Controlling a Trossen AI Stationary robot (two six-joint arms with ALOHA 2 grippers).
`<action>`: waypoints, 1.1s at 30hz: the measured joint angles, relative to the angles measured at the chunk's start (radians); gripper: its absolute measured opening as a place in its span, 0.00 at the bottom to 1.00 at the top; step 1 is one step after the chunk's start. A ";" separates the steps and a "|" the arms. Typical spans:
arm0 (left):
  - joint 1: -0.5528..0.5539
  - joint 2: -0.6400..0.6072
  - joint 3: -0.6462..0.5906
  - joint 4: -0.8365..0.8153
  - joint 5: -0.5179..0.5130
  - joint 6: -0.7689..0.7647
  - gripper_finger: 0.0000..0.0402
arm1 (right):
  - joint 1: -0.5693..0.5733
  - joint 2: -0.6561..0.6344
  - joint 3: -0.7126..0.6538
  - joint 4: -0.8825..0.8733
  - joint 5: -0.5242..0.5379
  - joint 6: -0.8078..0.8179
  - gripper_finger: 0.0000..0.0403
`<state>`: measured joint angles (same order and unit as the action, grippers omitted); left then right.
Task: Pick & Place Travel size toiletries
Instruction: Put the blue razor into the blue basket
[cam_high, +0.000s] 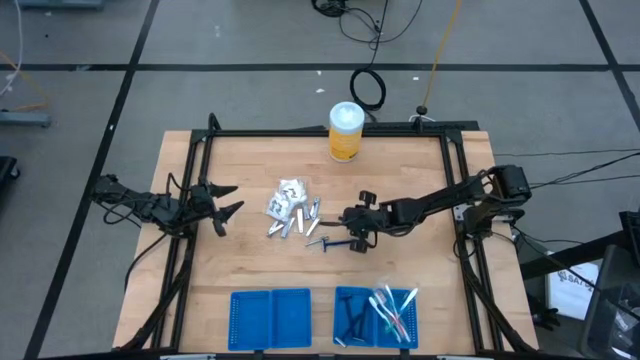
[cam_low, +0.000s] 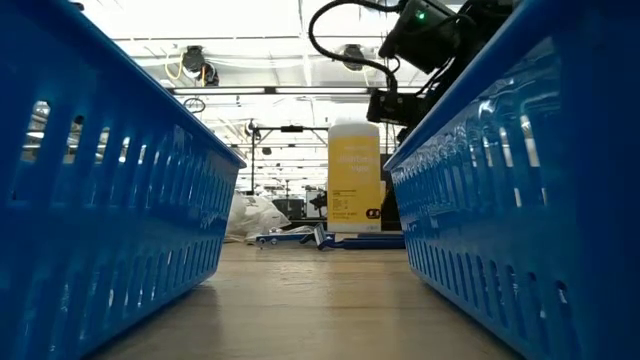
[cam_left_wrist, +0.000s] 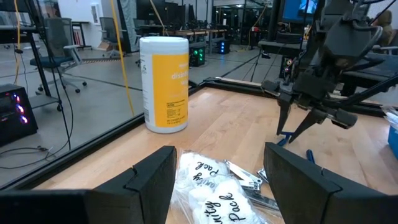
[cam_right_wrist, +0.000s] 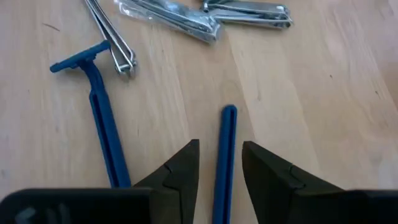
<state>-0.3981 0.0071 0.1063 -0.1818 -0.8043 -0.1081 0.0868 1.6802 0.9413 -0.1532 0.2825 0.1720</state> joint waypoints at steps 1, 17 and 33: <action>0.000 0.000 0.000 0.000 0.000 0.000 0.60 | 0.000 -0.001 0.000 -0.007 -0.001 0.003 0.28; 0.000 0.000 0.000 0.000 0.000 0.000 0.60 | -0.029 0.004 -0.008 -0.148 -0.100 0.079 0.28; 0.000 0.000 0.000 0.000 0.000 0.000 0.60 | -0.048 -0.002 -0.133 -0.008 -0.101 0.096 0.16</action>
<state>-0.3981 0.0071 0.1066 -0.1822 -0.8043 -0.1085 0.0383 1.6787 0.8086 -0.1608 0.1810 0.2681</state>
